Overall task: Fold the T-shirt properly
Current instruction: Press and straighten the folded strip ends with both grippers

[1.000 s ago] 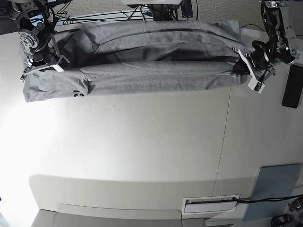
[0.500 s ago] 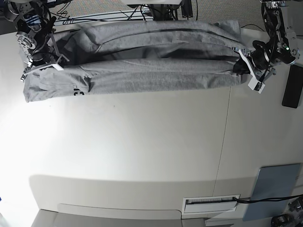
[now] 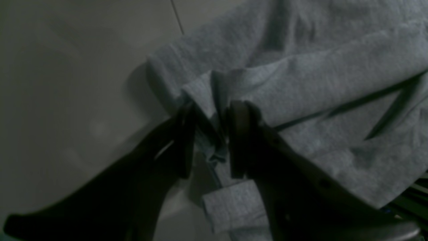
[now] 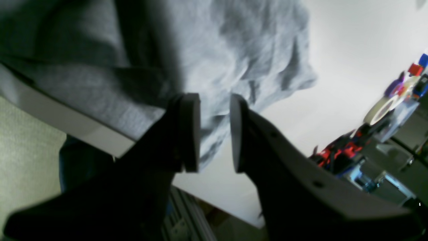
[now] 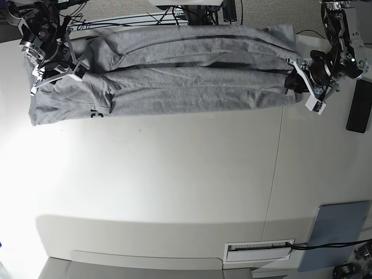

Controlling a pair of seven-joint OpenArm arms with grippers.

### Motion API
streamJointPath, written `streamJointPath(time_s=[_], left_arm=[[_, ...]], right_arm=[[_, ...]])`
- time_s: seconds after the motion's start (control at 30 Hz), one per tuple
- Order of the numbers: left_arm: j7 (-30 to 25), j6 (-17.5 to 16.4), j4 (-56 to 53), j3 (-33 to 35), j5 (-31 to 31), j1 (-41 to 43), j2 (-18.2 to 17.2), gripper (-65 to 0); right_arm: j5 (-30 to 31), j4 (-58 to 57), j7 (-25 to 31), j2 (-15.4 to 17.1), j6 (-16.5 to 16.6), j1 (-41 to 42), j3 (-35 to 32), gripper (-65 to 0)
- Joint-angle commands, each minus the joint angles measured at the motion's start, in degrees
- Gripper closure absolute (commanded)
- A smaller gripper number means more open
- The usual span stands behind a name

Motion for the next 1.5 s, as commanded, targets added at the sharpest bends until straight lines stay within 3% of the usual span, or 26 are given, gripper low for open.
streamJointPath(time_s=[0.0,0.1,0.23,0.33,0.53,0.63,0.73,1.03,1.47], left_arm=[[-1.16,-0.02,0.98,-0.39,-0.68,-0.15,-1.09,-18.3],[-1.51,-0.07,0.98,-0.46,-2.91,-0.15,-1.14,-19.0],[-1.46,-0.17,0.98,-0.83,-7.13,-0.11,-1.11,-24.6],[-1.25,-0.17,0.98,-1.60,-7.48,-0.09,-1.09,-25.2],[-1.75,0.04,0.83,-2.25,-7.45,1.49,-0.98,-25.2],[-4.66,0.52,-0.24,-2.25,-6.97,2.99,-0.24,-25.1],[-9.57,1.81,-2.12,-2.23,-2.75,3.67,1.81,-25.1],[-16.90,2.64,-8.68,-2.21,4.04,2.97,7.72,-25.1],[-17.27,2.62,-22.84,-2.21,6.71,-8.92,7.80,-25.1]], right_arm=[[-0.72,2.08,0.57,1.16,-0.83,0.33,0.55,-16.1],[-0.70,4.55,3.56,1.11,-5.84,1.11,0.57,-16.1],[1.81,3.76,6.43,1.07,-11.08,3.69,0.57,-16.0],[5.57,-0.09,7.37,0.42,-11.30,5.44,0.55,-15.0],[10.01,-10.71,9.42,-3.39,-11.30,9.64,0.55,-0.7],[10.91,-13.99,9.51,-4.70,-11.28,11.13,0.55,-0.3],[11.30,-15.89,9.64,-5.57,-11.26,11.91,0.55,-0.3],[11.26,-22.69,14.36,-5.81,-11.26,12.72,0.55,-0.3],[11.28,-29.79,15.41,-9.55,-11.04,23.06,0.55,-0.2]])
